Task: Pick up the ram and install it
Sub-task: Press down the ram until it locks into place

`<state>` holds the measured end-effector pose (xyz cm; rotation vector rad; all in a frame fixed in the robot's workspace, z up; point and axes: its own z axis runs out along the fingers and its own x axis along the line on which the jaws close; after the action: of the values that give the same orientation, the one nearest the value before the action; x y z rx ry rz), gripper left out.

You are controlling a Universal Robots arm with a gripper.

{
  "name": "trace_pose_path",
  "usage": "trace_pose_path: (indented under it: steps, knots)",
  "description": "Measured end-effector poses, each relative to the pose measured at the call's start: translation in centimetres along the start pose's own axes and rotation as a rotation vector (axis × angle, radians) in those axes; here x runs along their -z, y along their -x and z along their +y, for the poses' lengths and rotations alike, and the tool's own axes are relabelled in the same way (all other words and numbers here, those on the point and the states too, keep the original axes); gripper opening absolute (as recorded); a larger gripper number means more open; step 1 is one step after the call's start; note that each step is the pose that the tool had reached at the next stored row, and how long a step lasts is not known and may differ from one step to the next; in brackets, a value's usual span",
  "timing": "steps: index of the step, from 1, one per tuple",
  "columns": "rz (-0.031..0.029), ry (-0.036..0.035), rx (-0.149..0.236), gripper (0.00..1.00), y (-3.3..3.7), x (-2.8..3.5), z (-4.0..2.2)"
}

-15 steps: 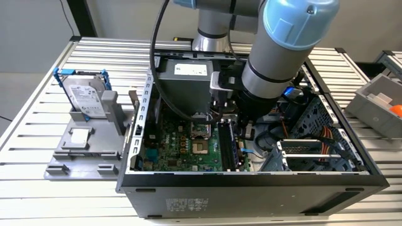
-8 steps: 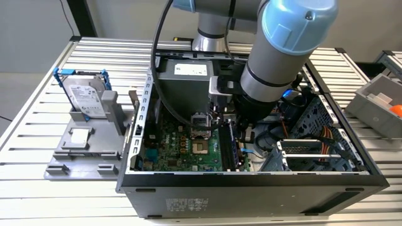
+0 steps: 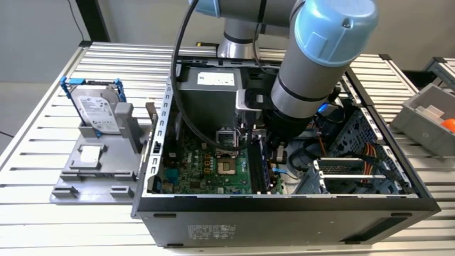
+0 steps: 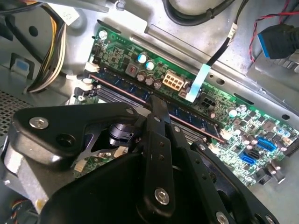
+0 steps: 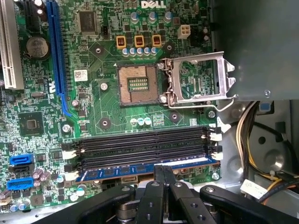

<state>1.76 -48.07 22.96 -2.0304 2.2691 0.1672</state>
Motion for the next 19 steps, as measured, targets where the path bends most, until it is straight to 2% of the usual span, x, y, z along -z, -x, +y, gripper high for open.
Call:
trace_pose_path:
  steps: [9, 10, 11, 12, 13, 14, 15, 19]
  knots:
    - [0.0020, 0.0007, 0.002, 0.00, -0.22, -1.42, -0.02]
    - [0.0044, 0.0011, 0.002, 0.00, -0.20, -1.48, -0.03]
    - [0.0086, 0.0018, 0.002, 0.00, -0.10, -1.31, -0.02]
    - [0.0071, 0.0016, 0.002, 0.00, -0.03, -1.01, -0.01]
    - [0.0000, 0.0009, 0.002, 0.00, -0.03, -0.88, 0.00]
    - [-0.0012, 0.0009, 0.002, 0.00, 0.04, -0.49, 0.00]
    - [0.0004, 0.0011, 0.002, 0.00, 0.09, 0.02, 0.02]
    - [0.0003, 0.0010, 0.002, 0.00, 0.35, 1.83, 0.05]
